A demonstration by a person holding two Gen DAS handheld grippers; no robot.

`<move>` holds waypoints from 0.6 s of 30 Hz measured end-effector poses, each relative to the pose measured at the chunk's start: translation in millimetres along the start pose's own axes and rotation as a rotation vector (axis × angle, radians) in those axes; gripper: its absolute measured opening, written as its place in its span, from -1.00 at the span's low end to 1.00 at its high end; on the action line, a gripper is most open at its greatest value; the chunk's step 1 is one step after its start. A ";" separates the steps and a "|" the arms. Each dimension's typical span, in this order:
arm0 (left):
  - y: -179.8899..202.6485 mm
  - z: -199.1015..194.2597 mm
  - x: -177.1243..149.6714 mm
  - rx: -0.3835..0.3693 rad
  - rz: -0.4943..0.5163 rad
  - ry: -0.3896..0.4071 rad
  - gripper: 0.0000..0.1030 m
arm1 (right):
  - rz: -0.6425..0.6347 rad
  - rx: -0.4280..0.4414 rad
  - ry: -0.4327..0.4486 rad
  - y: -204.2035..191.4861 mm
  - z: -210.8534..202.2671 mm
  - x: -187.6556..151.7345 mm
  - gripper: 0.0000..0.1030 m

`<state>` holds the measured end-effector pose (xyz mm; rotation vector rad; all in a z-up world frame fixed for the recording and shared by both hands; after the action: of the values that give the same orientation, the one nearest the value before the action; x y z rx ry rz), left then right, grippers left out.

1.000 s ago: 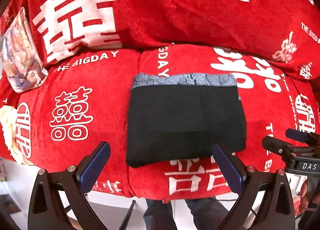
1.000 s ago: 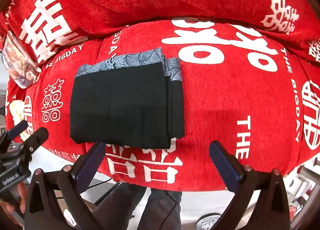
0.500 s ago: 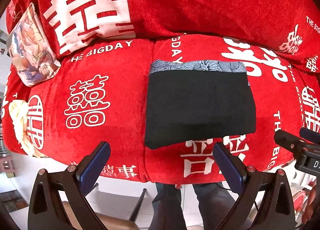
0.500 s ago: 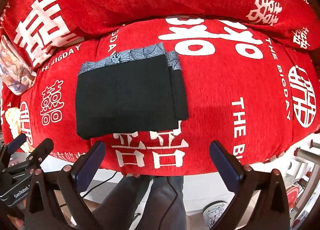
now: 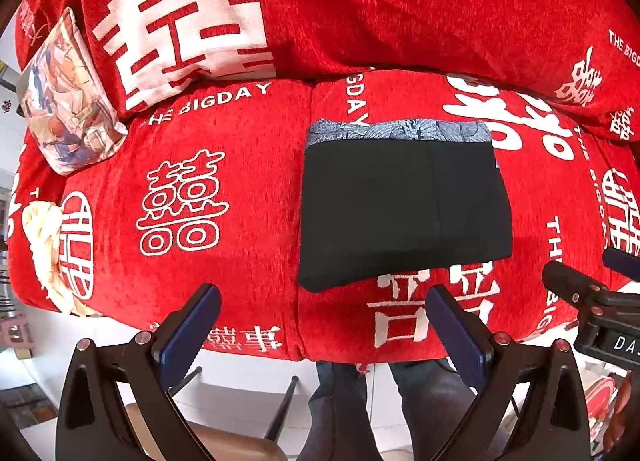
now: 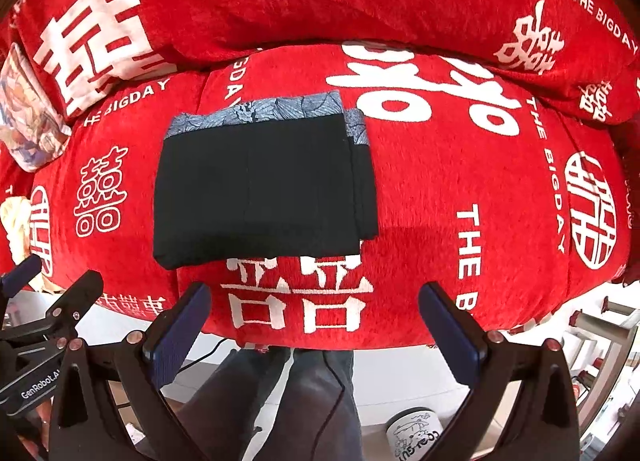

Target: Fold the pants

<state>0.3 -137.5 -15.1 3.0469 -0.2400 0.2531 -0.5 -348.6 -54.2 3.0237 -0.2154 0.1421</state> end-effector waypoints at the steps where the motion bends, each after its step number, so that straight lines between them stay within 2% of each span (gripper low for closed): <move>1: 0.0 -0.1 -0.2 0.004 0.005 -0.001 0.99 | -0.001 -0.003 0.002 -0.1 -0.3 0.4 1.00; 11: -0.9 -2.1 2.4 0.028 0.023 0.011 0.99 | -0.009 -0.029 0.014 -3.3 -2.0 2.9 1.00; 18: -0.9 -2.0 4.7 0.019 0.019 0.010 0.99 | -0.026 -0.048 0.026 -5.2 -4.4 7.1 1.00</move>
<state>4.8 -137.1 -12.4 3.0630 -0.2679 0.2739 6.9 -344.0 -49.7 2.9740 -0.1752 0.1710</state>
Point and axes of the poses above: each gripper's, at about its wrist camera, not at the fingertips, and z roughly the way its jaws point, y to its right, x to its top, the point moved 7 cm from there along z, roughly the way its jaws point, and after that the axes turned 8 degrees about -x, right-handed, at the moved point
